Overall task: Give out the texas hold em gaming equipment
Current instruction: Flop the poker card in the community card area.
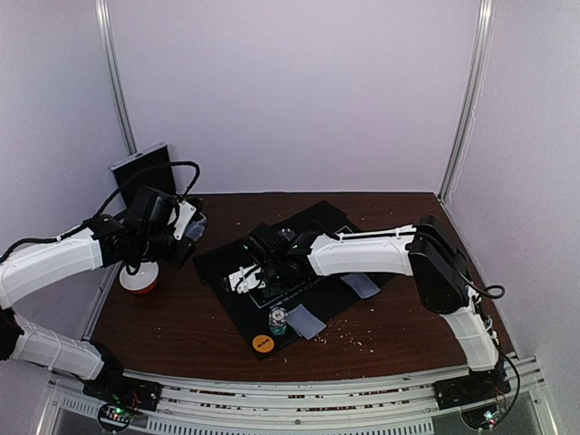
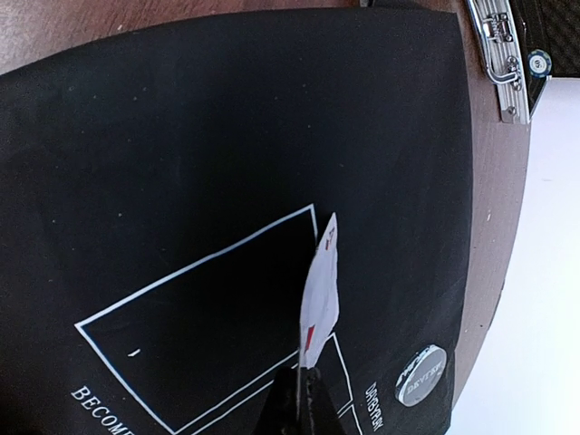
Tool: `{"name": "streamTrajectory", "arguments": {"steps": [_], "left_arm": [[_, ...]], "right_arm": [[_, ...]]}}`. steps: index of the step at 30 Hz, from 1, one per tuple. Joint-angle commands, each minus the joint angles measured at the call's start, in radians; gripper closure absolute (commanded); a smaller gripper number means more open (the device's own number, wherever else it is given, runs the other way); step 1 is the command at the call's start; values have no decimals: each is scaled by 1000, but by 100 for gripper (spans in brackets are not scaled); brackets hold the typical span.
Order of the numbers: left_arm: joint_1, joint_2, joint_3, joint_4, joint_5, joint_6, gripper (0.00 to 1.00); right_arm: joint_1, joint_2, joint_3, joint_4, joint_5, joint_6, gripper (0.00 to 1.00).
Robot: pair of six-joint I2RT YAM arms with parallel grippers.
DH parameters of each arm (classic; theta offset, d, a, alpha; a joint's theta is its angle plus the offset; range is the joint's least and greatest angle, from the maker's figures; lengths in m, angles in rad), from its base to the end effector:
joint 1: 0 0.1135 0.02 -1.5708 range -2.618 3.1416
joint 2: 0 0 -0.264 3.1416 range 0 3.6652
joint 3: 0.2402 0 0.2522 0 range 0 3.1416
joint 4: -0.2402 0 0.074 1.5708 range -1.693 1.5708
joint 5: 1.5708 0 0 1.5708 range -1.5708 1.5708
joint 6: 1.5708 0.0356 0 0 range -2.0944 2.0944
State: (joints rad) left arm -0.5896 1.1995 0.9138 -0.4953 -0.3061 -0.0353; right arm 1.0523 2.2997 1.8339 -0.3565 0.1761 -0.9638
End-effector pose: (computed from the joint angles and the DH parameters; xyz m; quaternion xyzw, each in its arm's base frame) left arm 0.2161 -0.1317 0.2720 0.1932 0.8935 0.0170 0.4051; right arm 0.2611 0.4450 0.1741 -0.7670 0.5219 -0.0657 0.3674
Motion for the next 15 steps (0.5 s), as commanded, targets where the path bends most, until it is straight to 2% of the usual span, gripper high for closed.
{"name": "streamTrajectory", "arguments": {"steps": [1,9,15], "left_arm": [[9,-31,-3,49,13,11,60],[13,-31,-4,47,15,18,60],[14,-37,0,42,13,19,60]], "right_arm": [[9,27,23,-64,12,-40,100],[14,-10,10,-135,-26,-63,100],[17,-14,18,-124,-37,-60,90]]}}
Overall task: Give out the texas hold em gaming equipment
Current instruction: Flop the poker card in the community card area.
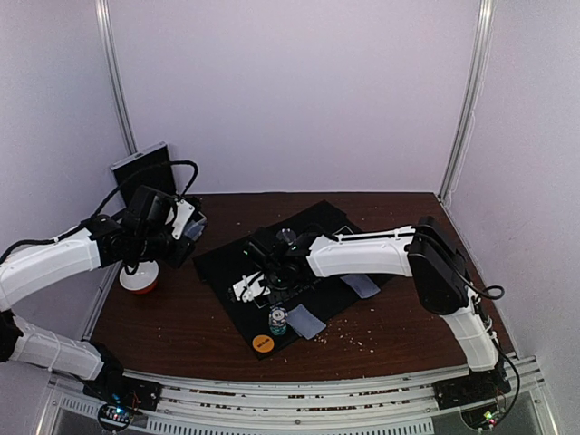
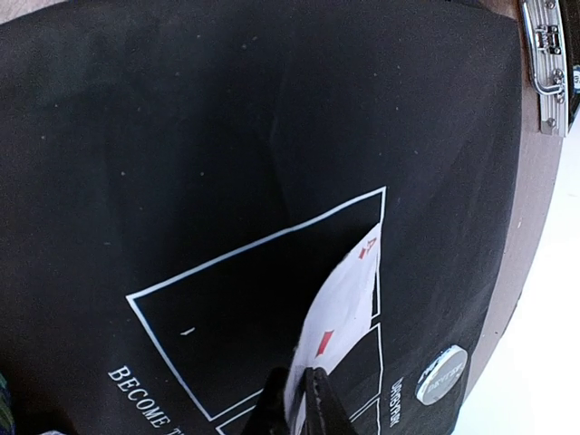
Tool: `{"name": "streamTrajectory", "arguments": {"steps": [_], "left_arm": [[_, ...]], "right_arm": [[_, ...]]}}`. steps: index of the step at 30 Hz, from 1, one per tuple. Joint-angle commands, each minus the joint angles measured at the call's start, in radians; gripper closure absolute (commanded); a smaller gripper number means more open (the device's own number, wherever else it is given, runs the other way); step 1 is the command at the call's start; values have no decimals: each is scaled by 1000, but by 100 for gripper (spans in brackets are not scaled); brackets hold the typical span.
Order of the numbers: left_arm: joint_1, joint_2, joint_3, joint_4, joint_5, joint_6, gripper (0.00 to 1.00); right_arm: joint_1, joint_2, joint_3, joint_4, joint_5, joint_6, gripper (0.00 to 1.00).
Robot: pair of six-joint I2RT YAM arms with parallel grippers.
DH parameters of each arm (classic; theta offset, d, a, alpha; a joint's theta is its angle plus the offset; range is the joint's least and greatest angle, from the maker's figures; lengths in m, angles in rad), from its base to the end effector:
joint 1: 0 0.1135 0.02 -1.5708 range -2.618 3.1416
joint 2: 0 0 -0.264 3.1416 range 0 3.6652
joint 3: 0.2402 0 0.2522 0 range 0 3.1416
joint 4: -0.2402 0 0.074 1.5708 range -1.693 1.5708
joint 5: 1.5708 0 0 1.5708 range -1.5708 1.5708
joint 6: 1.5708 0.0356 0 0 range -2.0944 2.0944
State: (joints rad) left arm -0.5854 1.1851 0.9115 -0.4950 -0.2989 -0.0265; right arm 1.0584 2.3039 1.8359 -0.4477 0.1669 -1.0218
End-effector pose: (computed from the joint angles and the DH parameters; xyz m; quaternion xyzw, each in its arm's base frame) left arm 0.2145 -0.1296 0.2746 0.1952 0.8911 0.0144 0.4094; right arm 0.2546 0.4406 0.1662 -0.8002 0.5007 -0.0730 0.3220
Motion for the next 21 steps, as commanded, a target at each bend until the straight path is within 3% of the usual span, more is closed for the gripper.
{"name": "streamTrajectory", "arguments": {"steps": [1,9,21], "left_arm": [[11,-25,3,41,5,11,60],[13,-27,1,38,4,17,60],[15,-42,1,28,6,17,60]], "right_arm": [[11,-21,15,-37,-34,-4,89],[17,-49,10,-52,-55,-7,82],[19,-122,10,-83,-39,2,61]]}}
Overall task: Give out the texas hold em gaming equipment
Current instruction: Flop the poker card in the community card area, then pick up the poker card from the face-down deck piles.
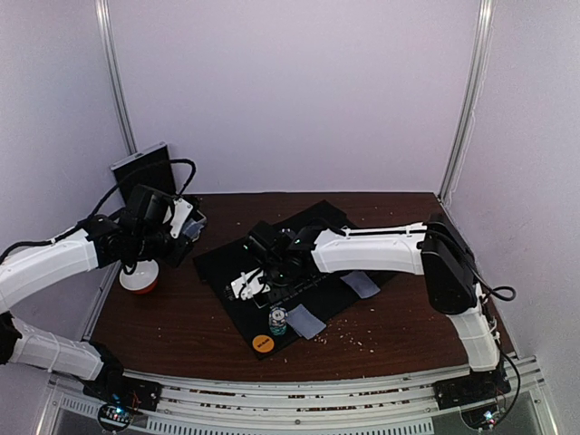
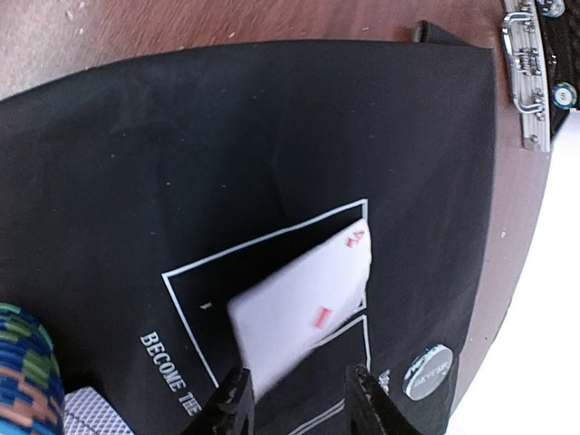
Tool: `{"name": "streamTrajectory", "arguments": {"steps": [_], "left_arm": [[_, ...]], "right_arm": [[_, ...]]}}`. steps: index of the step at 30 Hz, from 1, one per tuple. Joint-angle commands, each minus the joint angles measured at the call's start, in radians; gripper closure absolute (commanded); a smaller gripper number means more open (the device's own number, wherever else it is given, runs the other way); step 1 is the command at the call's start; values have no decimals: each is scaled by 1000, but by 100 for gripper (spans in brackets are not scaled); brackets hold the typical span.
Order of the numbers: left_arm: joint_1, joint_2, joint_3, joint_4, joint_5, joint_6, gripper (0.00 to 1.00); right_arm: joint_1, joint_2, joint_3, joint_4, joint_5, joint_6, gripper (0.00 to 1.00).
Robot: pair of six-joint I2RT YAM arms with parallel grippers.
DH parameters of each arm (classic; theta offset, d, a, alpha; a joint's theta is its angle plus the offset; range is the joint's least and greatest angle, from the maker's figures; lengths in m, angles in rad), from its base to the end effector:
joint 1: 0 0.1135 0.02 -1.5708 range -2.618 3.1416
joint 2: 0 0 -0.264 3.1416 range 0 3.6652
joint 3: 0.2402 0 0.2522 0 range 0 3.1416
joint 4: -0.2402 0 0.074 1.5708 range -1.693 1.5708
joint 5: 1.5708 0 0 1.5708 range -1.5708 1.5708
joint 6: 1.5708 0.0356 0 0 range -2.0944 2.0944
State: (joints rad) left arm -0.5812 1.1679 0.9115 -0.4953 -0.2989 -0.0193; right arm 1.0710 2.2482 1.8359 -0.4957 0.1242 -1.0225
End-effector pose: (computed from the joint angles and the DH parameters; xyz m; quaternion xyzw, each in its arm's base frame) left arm 0.2127 -0.1272 0.2785 0.1945 0.8879 0.0140 0.4165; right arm 0.2441 0.4378 0.1898 -0.8070 0.4897 -0.0508 0.3261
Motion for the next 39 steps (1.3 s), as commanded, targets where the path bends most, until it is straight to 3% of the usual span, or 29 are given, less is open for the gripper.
{"name": "streamTrajectory", "arguments": {"steps": [1,6,10,14,19,20,28,39], "left_arm": [[11,-27,0,27,6,9,59],[10,-40,1,20,6,10,59],[9,-49,2,15,15,11,59],[10,-57,6,11,66,52,59],[6,-39,66,-64,230,147,60],[4,-35,76,-73,261,168,60],[-70,-33,119,-88,417,231,62],[-118,18,171,-114,427,255,62]], "right_arm": [[7,-73,10,-37,4,8,60],[-3,-136,8,-11,-90,97,56],[-34,-217,-11,106,-184,334,55],[-131,-310,-29,241,-423,734,33],[-264,-376,-111,458,-752,1215,2],[-277,-383,-133,497,-784,1279,0],[-278,-331,-114,496,-854,1476,5],[-218,-179,25,446,-861,1476,8]]}}
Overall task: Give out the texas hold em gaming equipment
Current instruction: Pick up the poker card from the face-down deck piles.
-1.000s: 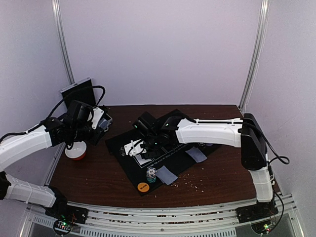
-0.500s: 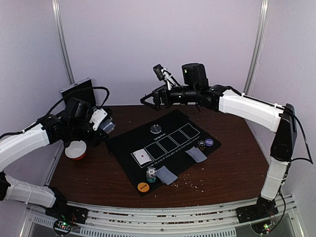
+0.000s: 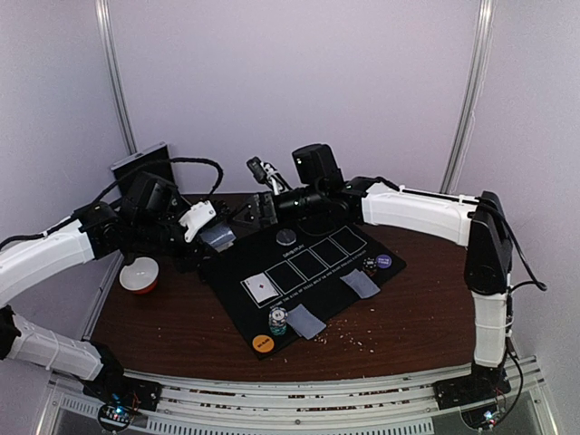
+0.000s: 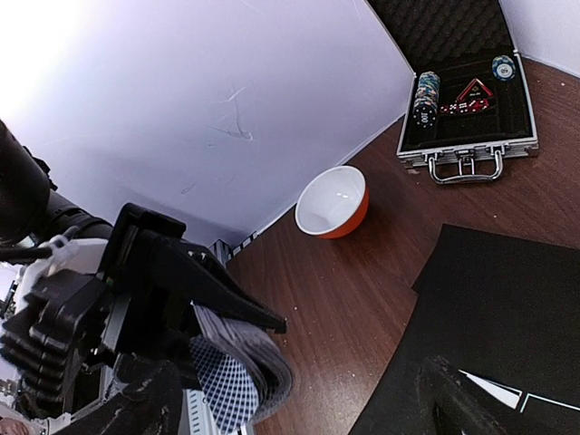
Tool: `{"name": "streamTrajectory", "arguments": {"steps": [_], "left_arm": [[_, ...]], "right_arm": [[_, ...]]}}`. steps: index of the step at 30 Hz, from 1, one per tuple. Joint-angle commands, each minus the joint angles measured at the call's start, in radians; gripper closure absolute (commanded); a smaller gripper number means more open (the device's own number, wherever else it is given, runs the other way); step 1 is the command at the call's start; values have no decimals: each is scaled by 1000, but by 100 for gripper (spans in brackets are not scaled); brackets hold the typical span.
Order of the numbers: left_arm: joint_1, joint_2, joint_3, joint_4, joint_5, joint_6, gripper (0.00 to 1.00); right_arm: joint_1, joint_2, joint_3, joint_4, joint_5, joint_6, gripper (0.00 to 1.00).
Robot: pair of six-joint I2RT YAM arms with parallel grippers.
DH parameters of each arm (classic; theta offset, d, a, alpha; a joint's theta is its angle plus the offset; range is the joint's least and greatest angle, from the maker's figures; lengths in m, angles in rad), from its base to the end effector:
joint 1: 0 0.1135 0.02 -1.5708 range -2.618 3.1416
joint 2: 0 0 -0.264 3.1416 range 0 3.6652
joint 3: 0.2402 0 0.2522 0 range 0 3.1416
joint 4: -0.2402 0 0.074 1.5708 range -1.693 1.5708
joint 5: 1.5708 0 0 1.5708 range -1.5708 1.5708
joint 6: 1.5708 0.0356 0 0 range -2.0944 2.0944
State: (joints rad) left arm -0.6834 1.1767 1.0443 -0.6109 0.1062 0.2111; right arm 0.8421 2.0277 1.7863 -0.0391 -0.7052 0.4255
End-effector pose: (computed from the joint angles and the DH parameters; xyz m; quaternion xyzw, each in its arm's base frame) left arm 0.1914 -0.1607 0.3104 0.4147 0.8152 -0.1412 0.3790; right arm 0.3063 0.3778 0.3221 -0.3582 0.6907 0.5565 0.2913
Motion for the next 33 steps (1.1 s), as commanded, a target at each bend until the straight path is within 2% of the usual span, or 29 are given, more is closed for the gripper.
{"name": "streamTrajectory", "arguments": {"steps": [1,8,16,20,27,33], "left_arm": [[-16,9,40,2,19,25,62],[-20,8,46,2,-6,24,62],[-20,12,46,3,-14,23,65],[-19,13,43,3,-28,23,65],[-20,16,37,3,-28,23,65],[-20,13,36,3,-33,25,65]], "right_arm": [[13,57,90,-16,-38,25,10],[36,135,163,-65,-61,-12,18],[44,135,164,-155,-2,-87,29],[44,117,151,-158,-22,-109,26],[43,106,121,-50,-185,-66,24],[44,140,152,-109,-32,-85,26]]}}
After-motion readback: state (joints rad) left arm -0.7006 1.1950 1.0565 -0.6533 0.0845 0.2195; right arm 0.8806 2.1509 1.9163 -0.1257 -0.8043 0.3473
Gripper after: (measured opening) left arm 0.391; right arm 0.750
